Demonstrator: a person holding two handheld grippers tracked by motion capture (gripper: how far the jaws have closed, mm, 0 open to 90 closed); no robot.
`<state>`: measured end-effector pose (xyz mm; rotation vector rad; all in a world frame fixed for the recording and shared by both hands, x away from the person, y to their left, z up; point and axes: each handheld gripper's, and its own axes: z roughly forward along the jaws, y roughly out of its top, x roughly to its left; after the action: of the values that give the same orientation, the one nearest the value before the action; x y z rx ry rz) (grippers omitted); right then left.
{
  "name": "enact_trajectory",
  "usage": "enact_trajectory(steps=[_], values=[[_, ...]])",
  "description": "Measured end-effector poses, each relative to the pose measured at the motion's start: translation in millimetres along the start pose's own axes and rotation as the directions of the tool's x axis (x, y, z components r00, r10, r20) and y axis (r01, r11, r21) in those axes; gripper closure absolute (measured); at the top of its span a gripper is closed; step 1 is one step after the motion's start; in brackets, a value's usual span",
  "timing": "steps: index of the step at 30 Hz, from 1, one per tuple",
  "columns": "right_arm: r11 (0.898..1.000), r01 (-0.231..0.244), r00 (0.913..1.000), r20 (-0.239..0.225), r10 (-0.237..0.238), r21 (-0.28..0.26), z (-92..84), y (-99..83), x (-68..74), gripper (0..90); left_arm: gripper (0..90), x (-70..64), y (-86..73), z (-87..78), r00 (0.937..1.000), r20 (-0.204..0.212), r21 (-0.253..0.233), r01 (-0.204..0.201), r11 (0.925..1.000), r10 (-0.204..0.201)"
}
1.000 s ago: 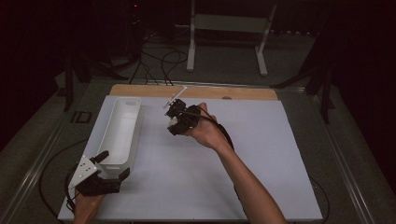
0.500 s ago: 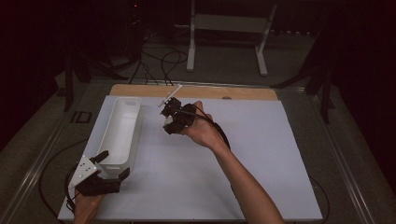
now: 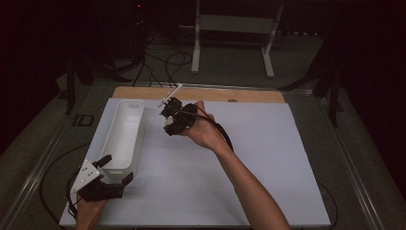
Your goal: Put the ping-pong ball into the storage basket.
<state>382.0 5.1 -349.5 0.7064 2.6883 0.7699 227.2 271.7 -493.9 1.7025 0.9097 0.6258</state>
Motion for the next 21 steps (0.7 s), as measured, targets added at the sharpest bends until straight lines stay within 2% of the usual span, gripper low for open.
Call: enact_trajectory(steps=[21], values=[[1.0, 0.006, 1.0, 0.001, -0.006, -0.001, 7.2, 5.9, 4.3, 50.4, 0.0, -0.3, 0.1, 0.1, 1.0, 0.002, 0.0, -0.003, 1.0, 0.003]])
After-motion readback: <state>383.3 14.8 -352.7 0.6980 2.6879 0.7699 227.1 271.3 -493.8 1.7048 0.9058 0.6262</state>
